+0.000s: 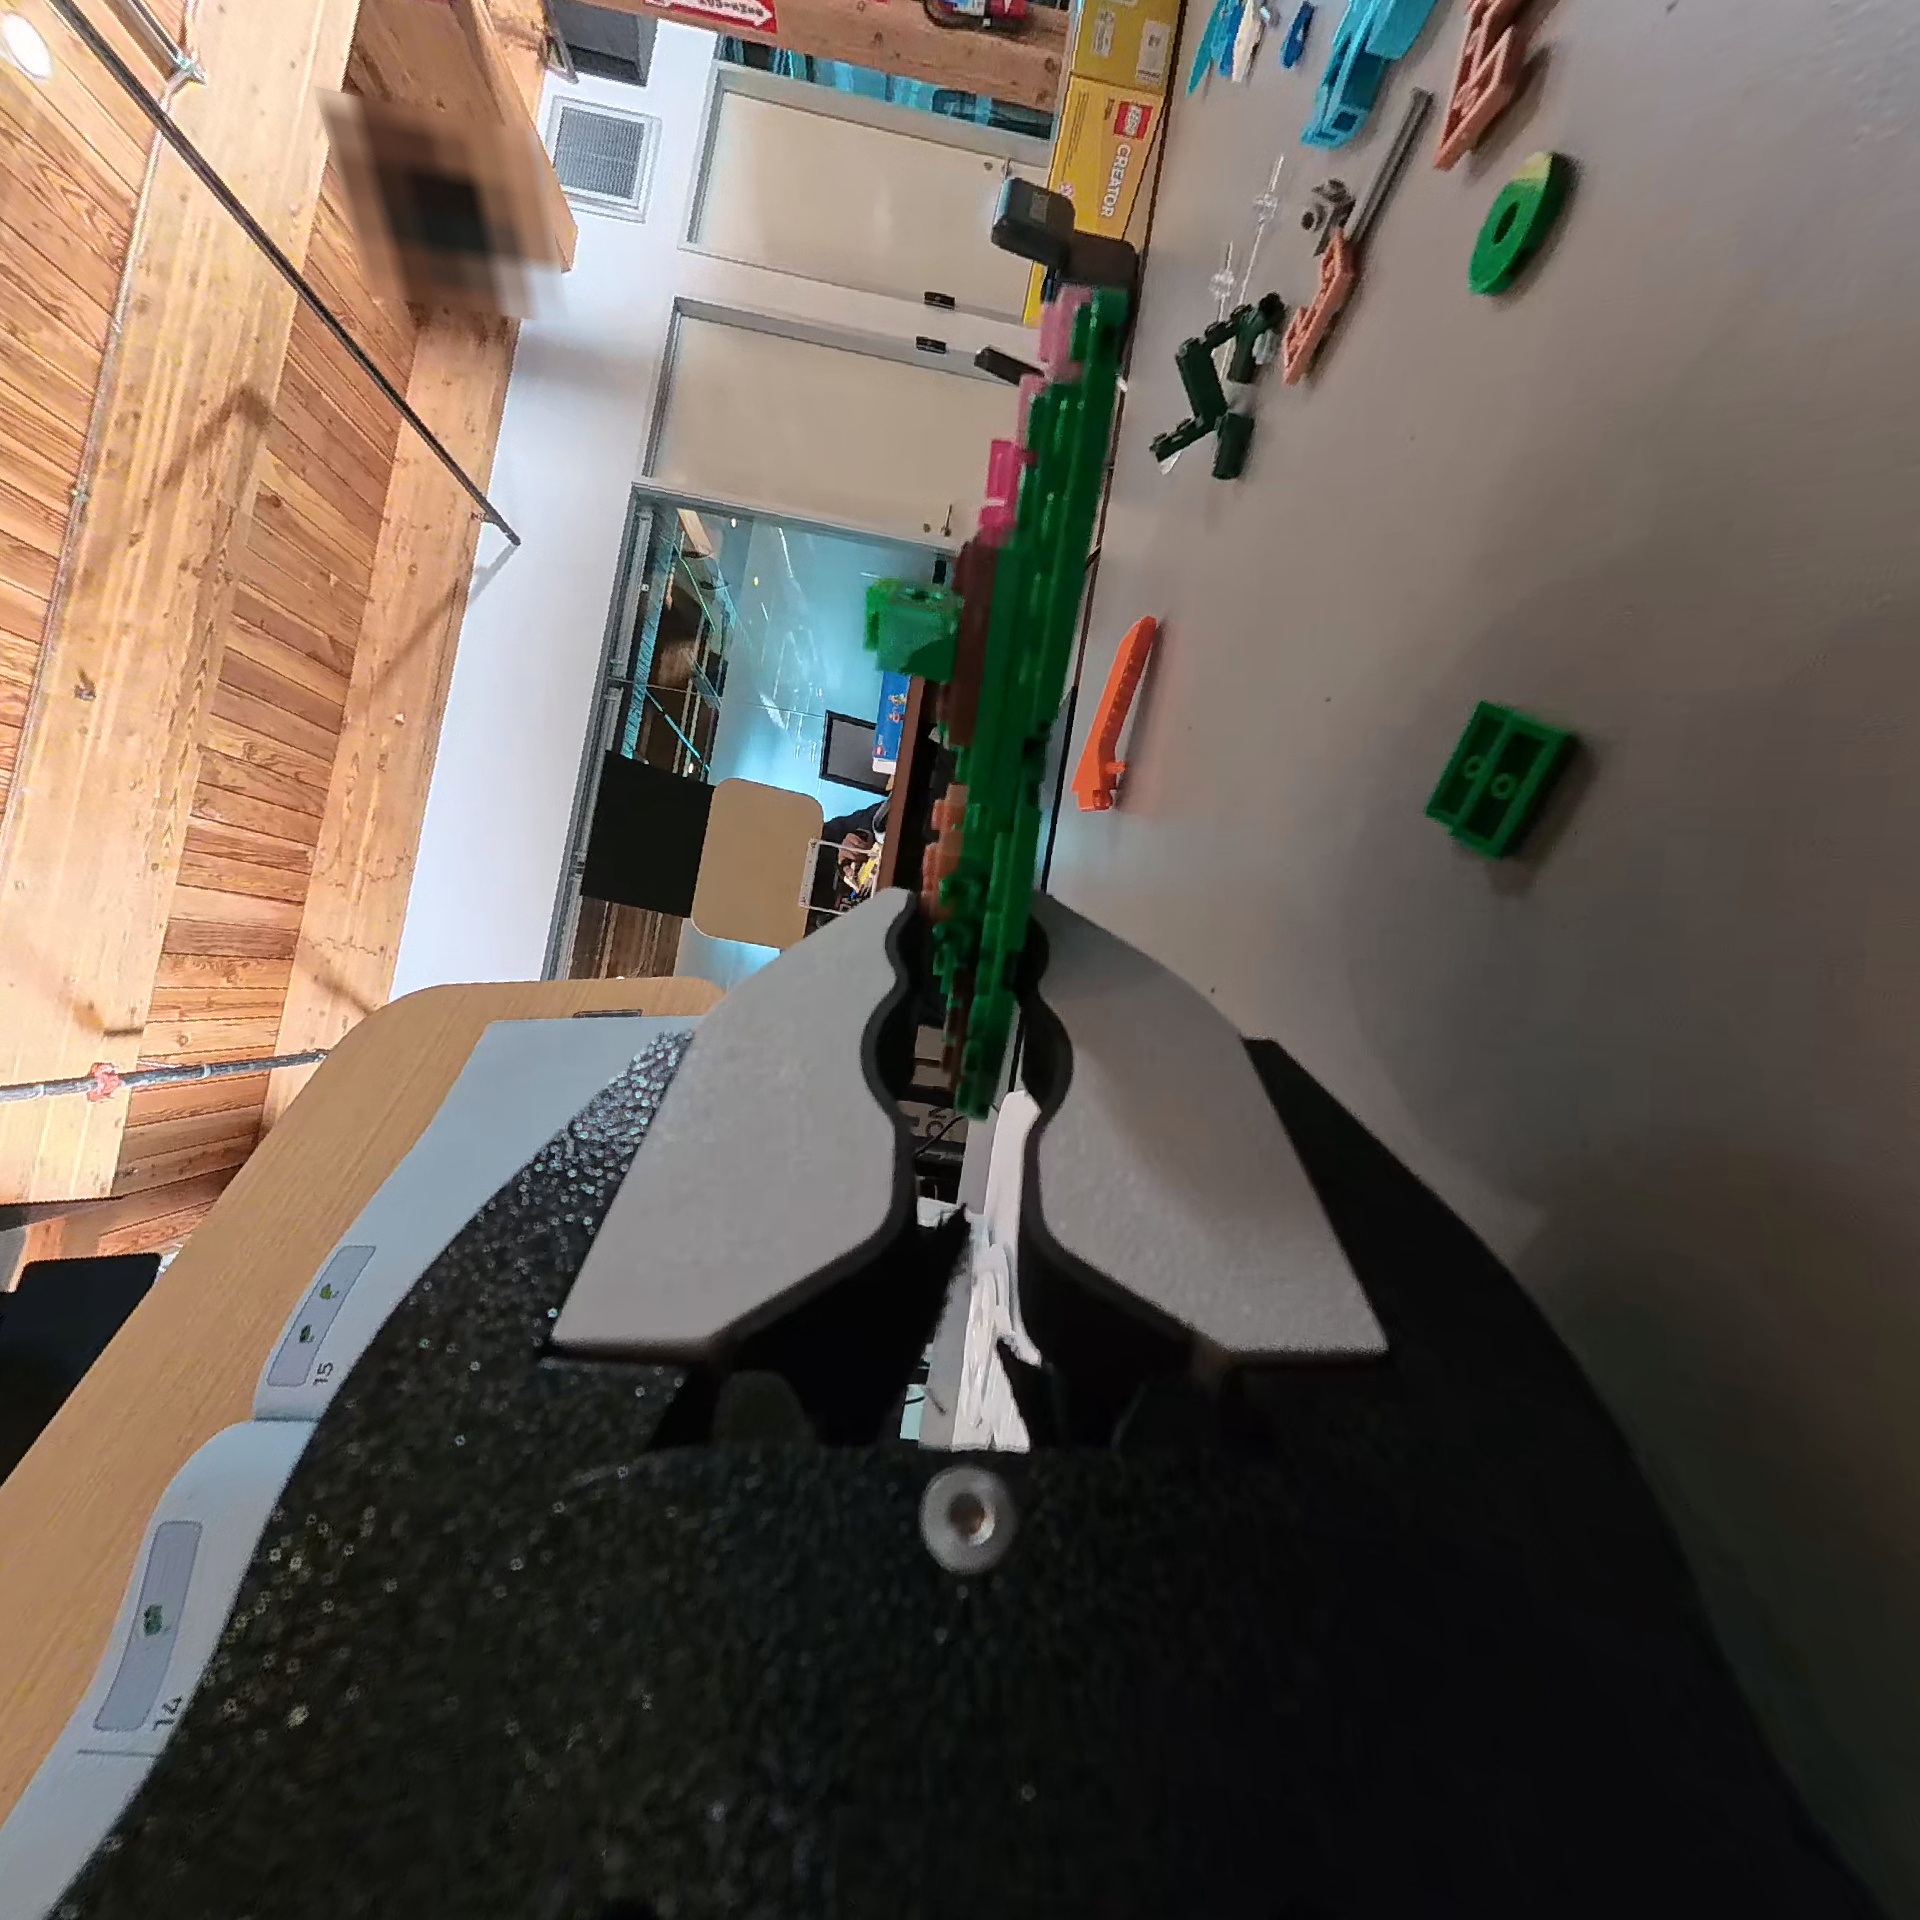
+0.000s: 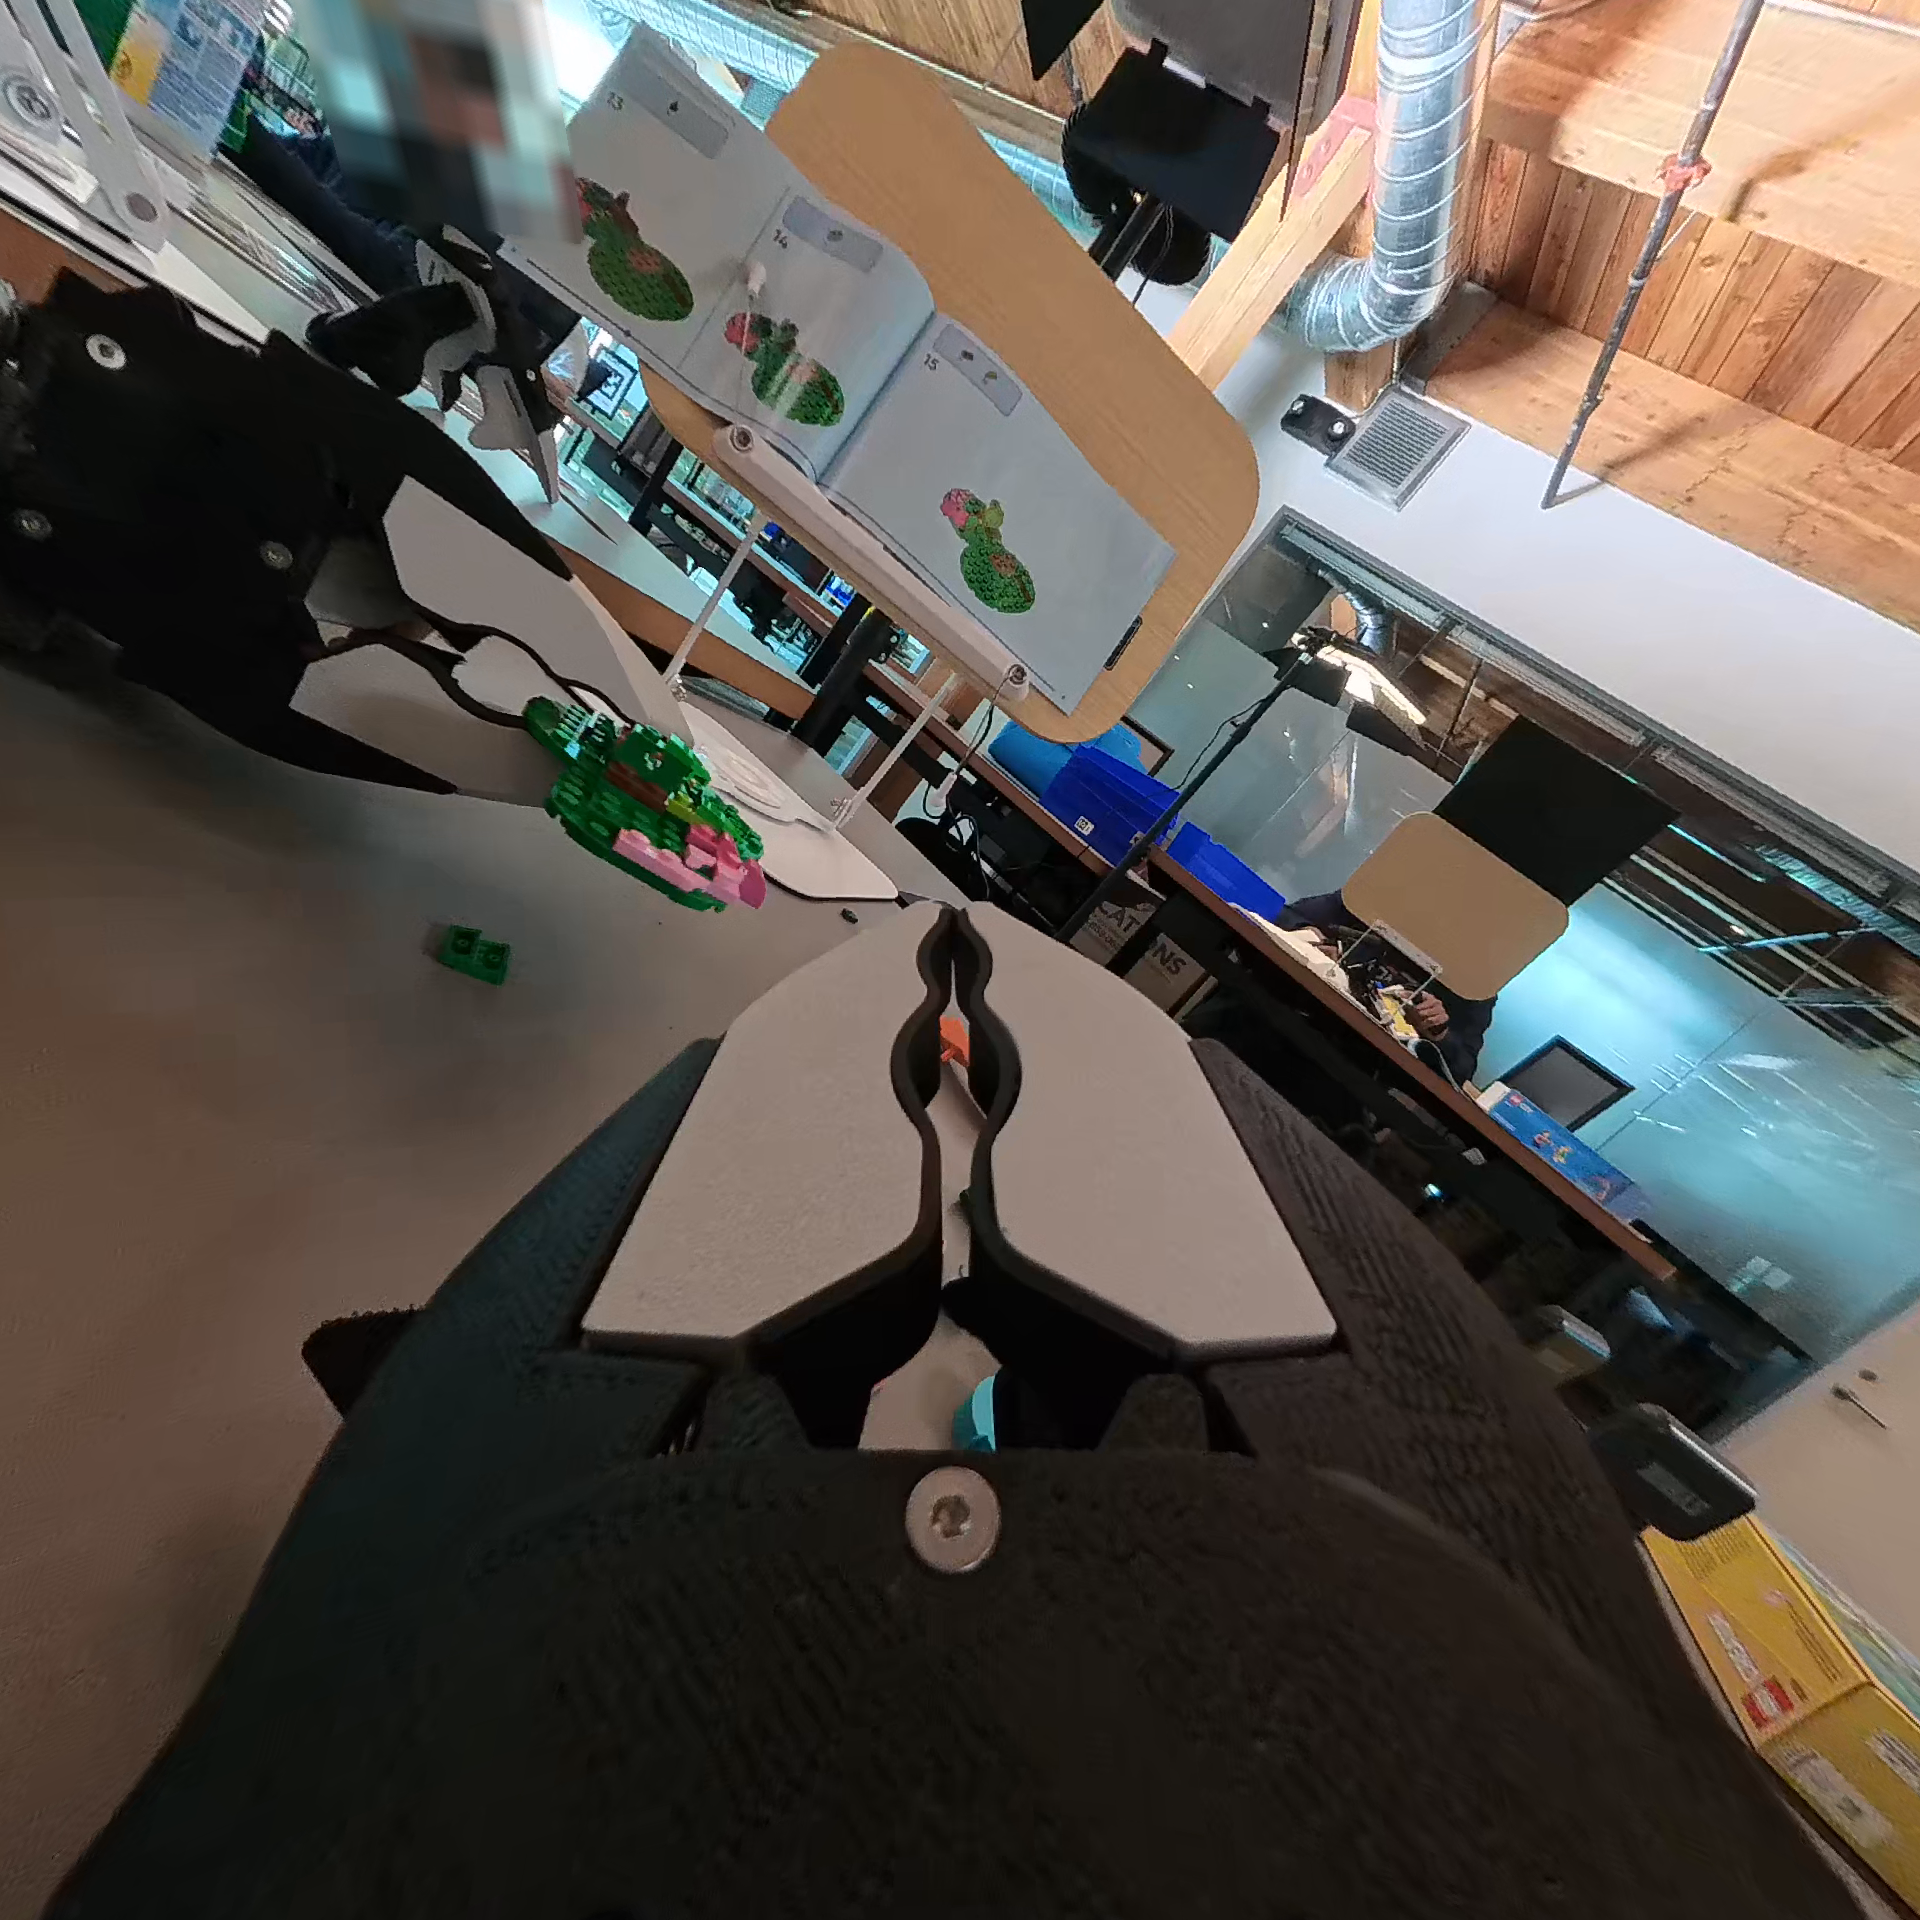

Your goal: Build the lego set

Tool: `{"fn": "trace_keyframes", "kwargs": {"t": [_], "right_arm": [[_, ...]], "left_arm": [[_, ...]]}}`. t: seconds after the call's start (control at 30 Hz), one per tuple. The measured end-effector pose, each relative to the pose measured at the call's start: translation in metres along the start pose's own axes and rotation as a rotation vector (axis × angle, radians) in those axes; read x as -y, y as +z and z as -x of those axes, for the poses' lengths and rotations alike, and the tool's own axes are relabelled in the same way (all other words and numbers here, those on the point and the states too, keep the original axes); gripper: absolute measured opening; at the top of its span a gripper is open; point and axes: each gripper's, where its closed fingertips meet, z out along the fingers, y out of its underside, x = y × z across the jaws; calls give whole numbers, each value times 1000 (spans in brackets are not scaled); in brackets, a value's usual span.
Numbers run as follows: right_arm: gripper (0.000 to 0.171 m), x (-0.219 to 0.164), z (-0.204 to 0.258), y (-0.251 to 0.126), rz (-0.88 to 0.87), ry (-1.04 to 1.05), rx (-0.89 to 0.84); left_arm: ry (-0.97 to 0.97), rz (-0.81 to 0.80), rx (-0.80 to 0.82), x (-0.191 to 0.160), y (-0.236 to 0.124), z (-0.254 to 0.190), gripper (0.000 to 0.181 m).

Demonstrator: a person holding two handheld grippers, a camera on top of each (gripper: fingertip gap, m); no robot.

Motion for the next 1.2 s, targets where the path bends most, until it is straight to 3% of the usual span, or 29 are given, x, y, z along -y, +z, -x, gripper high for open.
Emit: {"fn": "trace_keyframes", "kwargs": {"t": [0.23, 0.33, 0.53, 0.67, 0.83, 1.0, 1.1, 1.2], "right_arm": [[0, 2, -1, 0, -10, 2, -6], [0, 9, 0, 2, -34, 144, 39], [0, -3, -66, -21, 90, 402, 51], [0, -55, -147, -71, 390, 415, 80], [0, -154, -252, -147, 956, 554, 82], [7, -229, -265, -217, 1514, 662, 239], [22, -243, -255, -230, 1659, 797, 318], [17, -259, -259, -236, 1738, 769, 351]], "left_arm": [[12, -4, 1, 2, 0, 0, 15], [25, -9, 0, 3, 0, 0, 15], [-6, 1, 10, -1, 0, 3, 15], [6, 15, 12, -3, 1, 3, 15], [63, 51, 11, -9, 1, 2, 15], [111, 55, -9, -7, 3, -4, 15], [132, 54, -16, -5, 3, -7, 15], [136, 42, -17, -1, 2, -6, 15]]}}
